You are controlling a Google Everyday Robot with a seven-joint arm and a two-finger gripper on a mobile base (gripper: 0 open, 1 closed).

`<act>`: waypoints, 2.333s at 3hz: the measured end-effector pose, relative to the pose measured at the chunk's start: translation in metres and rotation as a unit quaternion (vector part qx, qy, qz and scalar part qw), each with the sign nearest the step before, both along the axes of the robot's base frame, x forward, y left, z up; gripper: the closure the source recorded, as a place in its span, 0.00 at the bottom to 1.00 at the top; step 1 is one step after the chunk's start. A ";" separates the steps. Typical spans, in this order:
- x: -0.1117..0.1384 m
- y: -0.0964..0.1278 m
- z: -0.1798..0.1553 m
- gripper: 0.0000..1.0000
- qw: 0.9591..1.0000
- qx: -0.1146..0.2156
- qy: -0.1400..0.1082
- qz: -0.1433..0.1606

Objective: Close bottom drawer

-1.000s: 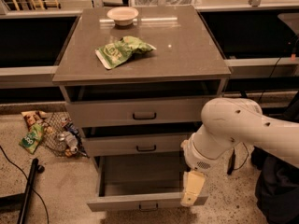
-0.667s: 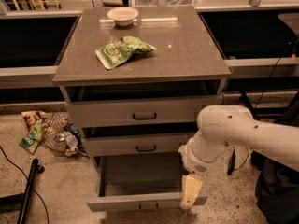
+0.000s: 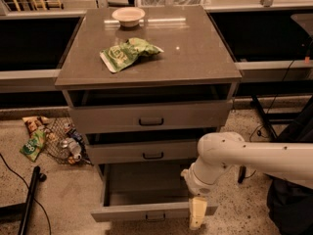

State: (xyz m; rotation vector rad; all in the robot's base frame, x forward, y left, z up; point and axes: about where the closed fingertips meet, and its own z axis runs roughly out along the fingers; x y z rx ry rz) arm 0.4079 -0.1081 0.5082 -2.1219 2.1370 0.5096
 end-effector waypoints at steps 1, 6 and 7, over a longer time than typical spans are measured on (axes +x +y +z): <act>-0.001 0.000 -0.043 0.00 0.999 0.027 0.015 0.013; -0.006 0.017 -0.204 0.00 0.994 0.066 0.084 0.022; -0.008 0.012 -0.237 0.19 0.993 0.071 0.097 0.008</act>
Offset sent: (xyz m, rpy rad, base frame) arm -0.0033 0.0056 -0.1298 0.1709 0.1187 0.0505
